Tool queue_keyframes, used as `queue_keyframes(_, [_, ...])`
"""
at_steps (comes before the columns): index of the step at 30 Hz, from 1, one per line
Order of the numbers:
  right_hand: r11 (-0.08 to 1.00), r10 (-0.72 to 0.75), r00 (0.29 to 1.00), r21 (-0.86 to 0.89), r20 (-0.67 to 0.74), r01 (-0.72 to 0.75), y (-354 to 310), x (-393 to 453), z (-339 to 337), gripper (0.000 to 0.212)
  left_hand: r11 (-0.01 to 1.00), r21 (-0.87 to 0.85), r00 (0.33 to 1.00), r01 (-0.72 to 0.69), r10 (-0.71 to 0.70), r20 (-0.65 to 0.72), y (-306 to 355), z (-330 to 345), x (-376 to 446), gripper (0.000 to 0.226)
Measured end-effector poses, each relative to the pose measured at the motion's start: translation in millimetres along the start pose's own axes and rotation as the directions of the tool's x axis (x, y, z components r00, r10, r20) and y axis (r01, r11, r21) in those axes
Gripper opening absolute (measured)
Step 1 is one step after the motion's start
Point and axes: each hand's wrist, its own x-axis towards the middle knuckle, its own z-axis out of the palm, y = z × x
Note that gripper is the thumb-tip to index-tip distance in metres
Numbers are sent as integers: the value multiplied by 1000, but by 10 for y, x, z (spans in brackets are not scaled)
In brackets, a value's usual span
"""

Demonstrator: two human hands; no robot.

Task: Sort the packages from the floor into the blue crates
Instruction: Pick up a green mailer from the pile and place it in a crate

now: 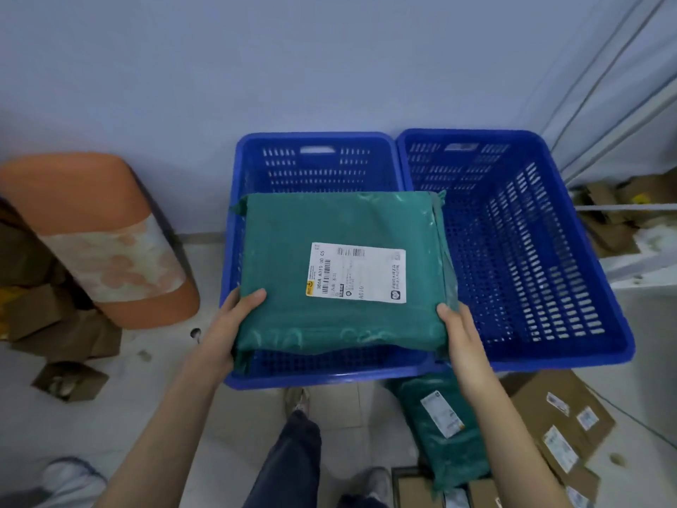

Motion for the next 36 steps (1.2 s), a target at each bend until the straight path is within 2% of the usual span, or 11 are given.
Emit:
queue_keyframes(2, [999,20,999,-40,-39,-22,-37,281,250,35,994,60,996,88,-86,-26,85,-114,358,54])
queue_keyframes(5, [996,80,989,-35,-123,-85,-41,656,611,37,976,153,987,154,-147,-58,127,-205,885,50])
queue_keyframes(10, [990,127,989,-60,-76,-131,69,1173,925,39,950,290,987,114,-74,-144,79,-326,1460,70])
queue_keyframes(14, [979,174,979,-87,-105,-183,251,1561,1072,42,958,285,979,32,27,-204,-106,-309,1733,62])
queue_keyframes(16, [969,211,970,-106,-117,-224,376,1743,1120,42,920,393,959,13,101,-266,-217,-256,1894,62])
queue_keyframes(20, [940,266,959,-193,-101,-281,683,2087,1193,42,720,687,932,99,174,-317,-459,-184,2288,74])
queue_keyframes(25, [903,341,940,-267,-33,-337,1111,2419,1271,49,596,784,958,174,82,-275,-761,-401,2627,82])
queue_keyframes(29, [895,375,925,-235,-62,-379,1400,2658,1432,53,528,842,962,112,154,-225,-957,-543,2855,79])
queue_keyframes(32, [880,393,915,-251,-89,-403,1615,2841,1563,56,296,953,985,57,140,-103,-1066,-607,3085,78])
queue_keyframes(34, [879,396,915,-256,-75,-401,1724,2942,1625,59,174,983,988,66,123,-88,-1099,-599,3210,78])
queue_keyframes(36, [869,336,942,-379,-23,-319,1821,3001,1689,63,-4,996,983,86,160,-84,-1151,-527,3277,77])
